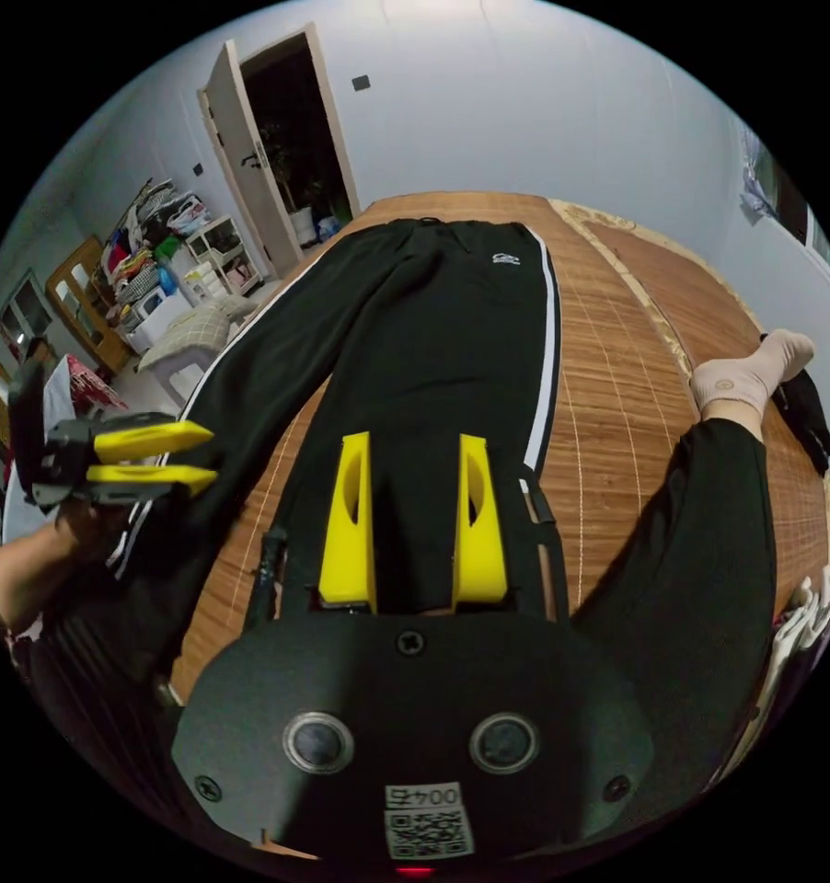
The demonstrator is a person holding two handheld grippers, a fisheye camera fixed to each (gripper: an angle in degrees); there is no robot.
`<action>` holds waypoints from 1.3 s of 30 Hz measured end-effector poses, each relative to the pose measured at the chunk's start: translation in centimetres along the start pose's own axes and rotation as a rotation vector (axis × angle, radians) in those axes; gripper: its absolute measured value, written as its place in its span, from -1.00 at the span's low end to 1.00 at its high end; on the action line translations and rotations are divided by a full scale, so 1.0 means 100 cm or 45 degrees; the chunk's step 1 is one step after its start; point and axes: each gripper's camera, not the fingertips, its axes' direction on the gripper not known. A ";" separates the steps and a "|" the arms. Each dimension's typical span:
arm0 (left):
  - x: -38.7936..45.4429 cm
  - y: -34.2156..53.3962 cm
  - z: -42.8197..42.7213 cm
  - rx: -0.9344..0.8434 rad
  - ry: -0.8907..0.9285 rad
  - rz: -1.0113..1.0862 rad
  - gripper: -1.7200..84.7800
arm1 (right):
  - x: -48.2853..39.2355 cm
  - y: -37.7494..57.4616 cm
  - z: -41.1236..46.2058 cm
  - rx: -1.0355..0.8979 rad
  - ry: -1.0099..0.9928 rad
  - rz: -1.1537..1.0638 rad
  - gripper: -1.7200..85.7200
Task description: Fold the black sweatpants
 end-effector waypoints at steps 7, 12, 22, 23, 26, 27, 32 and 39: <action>-0.077 0.043 0.015 -0.078 -0.113 -0.233 -0.62 | -0.023 -0.005 0.037 -0.065 0.041 -0.067 -0.62; -0.093 0.078 0.013 -0.034 -0.143 -0.227 -0.61 | -0.043 -0.004 0.063 -0.174 0.133 -0.179 -0.60; -0.117 0.103 0.006 -0.046 -0.096 -0.235 -0.57 | -0.045 -0.003 0.074 -0.151 0.104 -0.159 -0.61; -0.118 0.100 0.003 -0.060 -0.100 -0.233 -0.56 | -0.045 -0.003 0.075 -0.149 0.100 -0.156 -0.61; -0.114 0.087 -0.011 0.043 -0.161 -0.136 -0.55 | -0.046 -0.003 0.078 -0.148 0.107 -0.158 -0.61; -0.117 0.080 -0.010 0.041 -0.176 -0.114 -0.55 | -0.046 -0.004 0.080 -0.148 0.108 -0.158 -0.61; -0.145 0.062 0.018 -0.022 -0.129 -0.184 -0.52 | -0.046 -0.005 0.084 -0.149 0.104 -0.152 -0.61; -0.158 0.074 0.039 -0.036 -0.108 -0.204 -0.49 | -0.042 -0.012 0.084 -0.166 0.090 -0.113 -0.61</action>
